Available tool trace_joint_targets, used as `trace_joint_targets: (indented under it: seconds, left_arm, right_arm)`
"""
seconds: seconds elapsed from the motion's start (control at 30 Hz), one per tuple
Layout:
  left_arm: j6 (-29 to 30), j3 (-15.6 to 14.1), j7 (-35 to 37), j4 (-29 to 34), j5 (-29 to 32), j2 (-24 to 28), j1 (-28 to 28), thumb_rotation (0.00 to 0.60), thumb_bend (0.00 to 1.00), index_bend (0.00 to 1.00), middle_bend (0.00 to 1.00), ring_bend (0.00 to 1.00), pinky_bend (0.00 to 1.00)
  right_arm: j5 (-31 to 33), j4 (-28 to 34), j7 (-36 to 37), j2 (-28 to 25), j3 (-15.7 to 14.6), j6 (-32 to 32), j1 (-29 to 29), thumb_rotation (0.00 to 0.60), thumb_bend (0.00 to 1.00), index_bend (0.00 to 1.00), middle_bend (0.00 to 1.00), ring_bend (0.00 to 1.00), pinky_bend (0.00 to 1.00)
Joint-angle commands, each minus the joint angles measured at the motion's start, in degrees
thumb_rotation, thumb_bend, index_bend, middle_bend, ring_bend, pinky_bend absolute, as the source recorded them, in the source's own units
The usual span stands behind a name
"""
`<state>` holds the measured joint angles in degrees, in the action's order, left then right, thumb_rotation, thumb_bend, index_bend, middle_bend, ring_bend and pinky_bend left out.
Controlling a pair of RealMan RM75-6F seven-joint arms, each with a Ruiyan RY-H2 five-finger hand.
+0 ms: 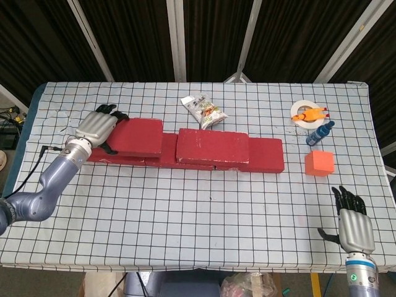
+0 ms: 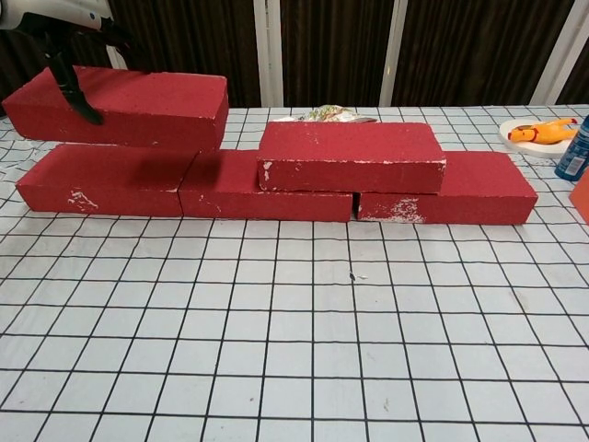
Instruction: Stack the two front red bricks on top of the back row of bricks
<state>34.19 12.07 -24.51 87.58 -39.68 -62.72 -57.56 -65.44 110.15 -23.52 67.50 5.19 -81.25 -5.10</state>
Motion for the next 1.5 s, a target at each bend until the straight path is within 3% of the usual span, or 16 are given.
trace_joint_targets:
  seconds: [0.03, 0.53, 1.5]
  left_arm:
    - [-1.6, -0.7, 2.4, -3.0, -1.9, -1.7, -0.7, 0.600, 0.00, 0.25, 0.23, 0.00, 0.03]
    - [-4.7, -1.9, 9.7, -12.2, -8.9, -8.1, -2.1, 0.600, 0.00, 0.25, 0.23, 0.00, 0.03]
    - [-3.9, -3.9, 13.8, -16.5, -11.3, -12.4, -3.3, 0.600, 0.00, 0.25, 0.23, 0.00, 0.03]
  right_arm:
    - [0.8, -0.3, -0.6, 0.4, 0.3, -0.2, -0.2, 0.600, 0.18, 0.02, 0.00, 0.00, 0.00]
    - [3.3, -1.0, -1.5, 1.2, 1.4, -1.6, -0.5, 0.600, 0.18, 0.02, 0.00, 0.00, 0.00]
    - [4.2, -1.4, -1.6, 1.6, 1.4, -1.5, -1.1, 0.600, 0.18, 0.02, 0.00, 0.00, 0.00]
